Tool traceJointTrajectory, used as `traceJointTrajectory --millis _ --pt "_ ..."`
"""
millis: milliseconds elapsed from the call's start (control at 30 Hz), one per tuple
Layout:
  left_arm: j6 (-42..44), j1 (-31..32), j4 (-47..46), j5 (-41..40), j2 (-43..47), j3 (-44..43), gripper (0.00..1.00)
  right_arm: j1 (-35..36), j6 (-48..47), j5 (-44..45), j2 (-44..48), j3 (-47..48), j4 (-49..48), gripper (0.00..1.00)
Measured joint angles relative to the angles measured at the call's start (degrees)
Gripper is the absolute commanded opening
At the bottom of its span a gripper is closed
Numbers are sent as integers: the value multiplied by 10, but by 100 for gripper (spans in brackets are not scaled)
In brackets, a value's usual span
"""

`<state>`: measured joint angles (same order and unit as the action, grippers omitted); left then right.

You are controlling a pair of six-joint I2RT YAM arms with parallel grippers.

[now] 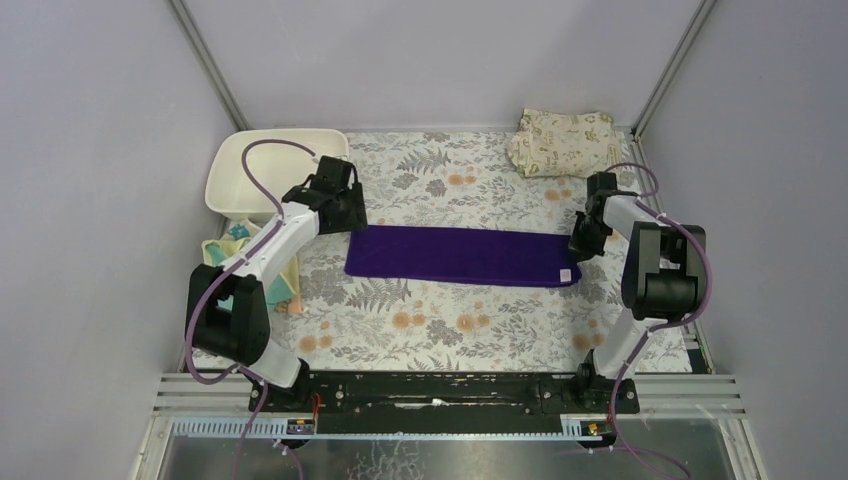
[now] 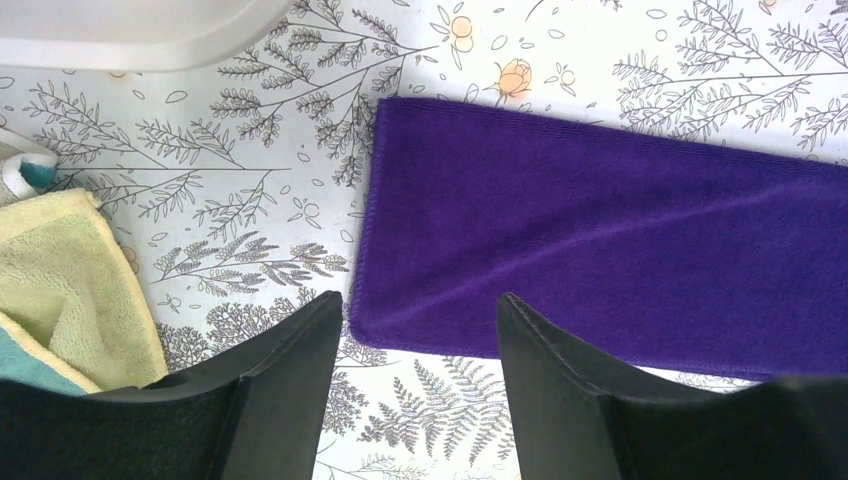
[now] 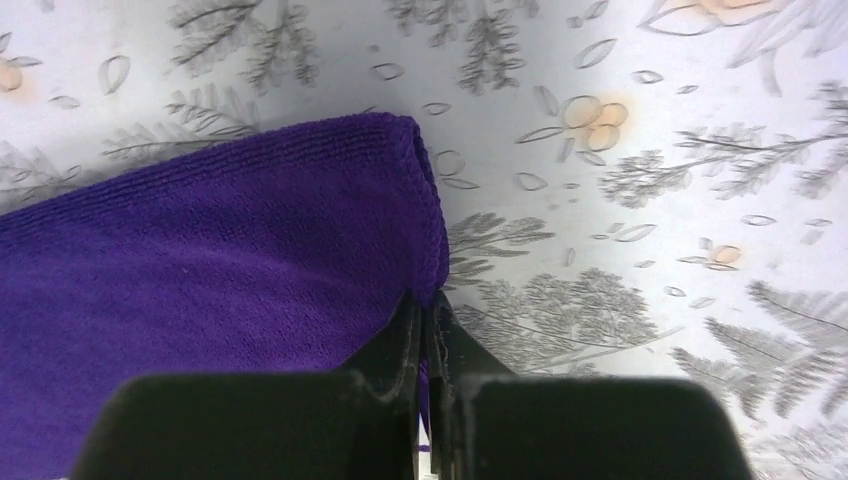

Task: Roll the towels
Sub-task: Fold the towel at the center of the board.

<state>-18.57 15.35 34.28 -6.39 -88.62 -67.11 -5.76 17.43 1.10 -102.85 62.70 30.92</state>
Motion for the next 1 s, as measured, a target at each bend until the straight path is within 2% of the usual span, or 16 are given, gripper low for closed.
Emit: traceJointTrajectory --millis 67,300,533,700,1000 --pt "1 0 0 2 5 5 59 1 -1 28 -6 14 16 0" --pt "0 0 -1 23 13 12 60 -38 -22 233 -40 99 75 0" --pt "0 0 -1 50 15 20 62 -54 -37 322 -40 187 96 0" --pt "-4 -2 -4 71 15 23 63 -19 -44 296 -36 188 105 0" --pt "-13 -6 -7 105 15 29 70 126 -21 108 -4 169 110 0"
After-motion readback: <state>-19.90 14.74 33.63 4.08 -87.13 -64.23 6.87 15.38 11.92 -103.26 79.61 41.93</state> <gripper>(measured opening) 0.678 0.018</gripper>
